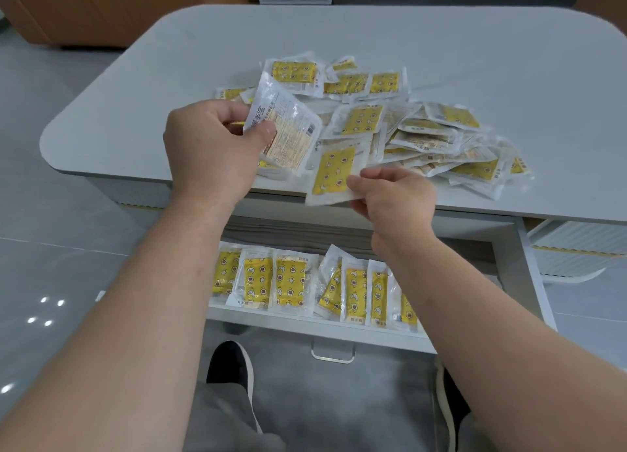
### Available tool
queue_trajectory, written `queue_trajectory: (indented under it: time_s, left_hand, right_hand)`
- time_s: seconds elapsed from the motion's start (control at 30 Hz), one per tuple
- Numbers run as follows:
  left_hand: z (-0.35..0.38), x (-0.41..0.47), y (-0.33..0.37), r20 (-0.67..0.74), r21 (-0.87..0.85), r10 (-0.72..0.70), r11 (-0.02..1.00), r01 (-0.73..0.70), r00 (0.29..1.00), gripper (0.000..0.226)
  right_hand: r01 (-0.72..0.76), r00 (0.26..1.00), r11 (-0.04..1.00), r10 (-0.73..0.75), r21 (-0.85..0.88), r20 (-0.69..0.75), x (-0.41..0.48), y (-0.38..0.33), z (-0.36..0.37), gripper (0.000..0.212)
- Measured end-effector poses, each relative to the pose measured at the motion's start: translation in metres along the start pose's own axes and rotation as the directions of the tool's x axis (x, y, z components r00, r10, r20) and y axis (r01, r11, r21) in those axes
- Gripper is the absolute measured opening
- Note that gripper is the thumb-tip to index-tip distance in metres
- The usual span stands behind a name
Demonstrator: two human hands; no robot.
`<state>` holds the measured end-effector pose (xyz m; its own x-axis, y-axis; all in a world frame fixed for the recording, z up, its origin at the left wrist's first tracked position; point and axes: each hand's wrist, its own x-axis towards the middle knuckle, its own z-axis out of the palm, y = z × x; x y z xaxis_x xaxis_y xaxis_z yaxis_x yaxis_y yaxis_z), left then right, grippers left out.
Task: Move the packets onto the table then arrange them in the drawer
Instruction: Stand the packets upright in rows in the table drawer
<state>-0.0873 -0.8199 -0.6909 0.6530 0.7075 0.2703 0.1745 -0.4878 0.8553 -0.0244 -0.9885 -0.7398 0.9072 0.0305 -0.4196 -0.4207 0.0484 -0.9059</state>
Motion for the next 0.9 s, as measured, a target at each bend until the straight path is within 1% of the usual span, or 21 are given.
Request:
queue_trajectory:
  time_s: [0.1, 0.2, 0.3, 0.37, 0.47, 0.6, 0.7, 0.77, 0.8, 0.83, 0.9]
  left_hand:
    - [0.003, -0.006, 0.004, 0.060, 0.045, 0.021, 0.999, -0.024, 0.998, 0.007]
    - [0.011, -0.014, 0.012, 0.159, 0.034, -0.011, 0.999, 0.006, 0.987, 0.009]
    - [0.017, -0.024, 0.025, 0.250, -0.060, -0.082, 0.993, 0.100, 0.965, 0.012]
    - [0.019, -0.028, 0.031, 0.288, -0.101, -0.088, 0.987, 0.122, 0.953, 0.011]
    - [0.025, -0.028, 0.031, 0.345, -0.220, -0.114, 0.955, 0.199, 0.932, 0.014]
    - [0.036, -0.028, 0.028, 0.339, -0.358, -0.139, 0.896, 0.264, 0.931, 0.016]
    - [0.039, -0.030, 0.031, 0.360, -0.462, -0.156, 0.827, 0.321, 0.920, 0.018]
    - [0.042, -0.031, 0.033, 0.369, -0.527, -0.186, 0.766, 0.369, 0.911, 0.026]
    - [0.043, -0.031, 0.033, 0.358, -0.543, -0.199, 0.751, 0.377, 0.912, 0.030]
    - [0.045, -0.031, 0.032, 0.343, -0.543, -0.208, 0.752, 0.374, 0.916, 0.030]
    - [0.046, -0.032, 0.029, 0.335, -0.504, -0.214, 0.782, 0.367, 0.918, 0.021]
  right_hand:
    - [-0.031, 0.999, 0.995, 0.028, 0.098, 0.025, 0.002, -0.004, -0.009, 0.033]
    - [0.022, 0.997, 0.996, -0.027, 0.086, 0.066, 0.003, -0.009, -0.021, 0.038]
    - [0.038, 0.995, 0.995, -0.046, 0.094, 0.086, 0.003, -0.016, -0.036, 0.037]
    - [-0.015, 0.993, 0.984, -0.007, 0.179, 0.122, 0.002, -0.021, -0.044, 0.039]
    - [-0.076, 0.980, 0.956, 0.019, 0.283, 0.196, 0.001, -0.028, -0.055, 0.042]
    - [-0.080, 0.979, 0.936, 0.010, 0.343, 0.202, 0.005, -0.032, -0.062, 0.044]
    - [-0.074, 0.983, 0.934, 0.009, 0.350, 0.183, 0.007, -0.036, -0.065, 0.044]
    - [-0.066, 0.990, 0.933, 0.017, 0.352, 0.142, 0.008, -0.039, -0.067, 0.040]
    - [-0.063, 0.993, 0.932, 0.022, 0.357, 0.118, 0.009, -0.039, -0.068, 0.035]
    - [-0.059, 0.995, 0.931, 0.026, 0.361, 0.097, 0.010, -0.039, -0.068, 0.029]
    - [-0.044, 0.997, 0.936, 0.020, 0.350, 0.072, 0.011, -0.037, -0.070, 0.018]
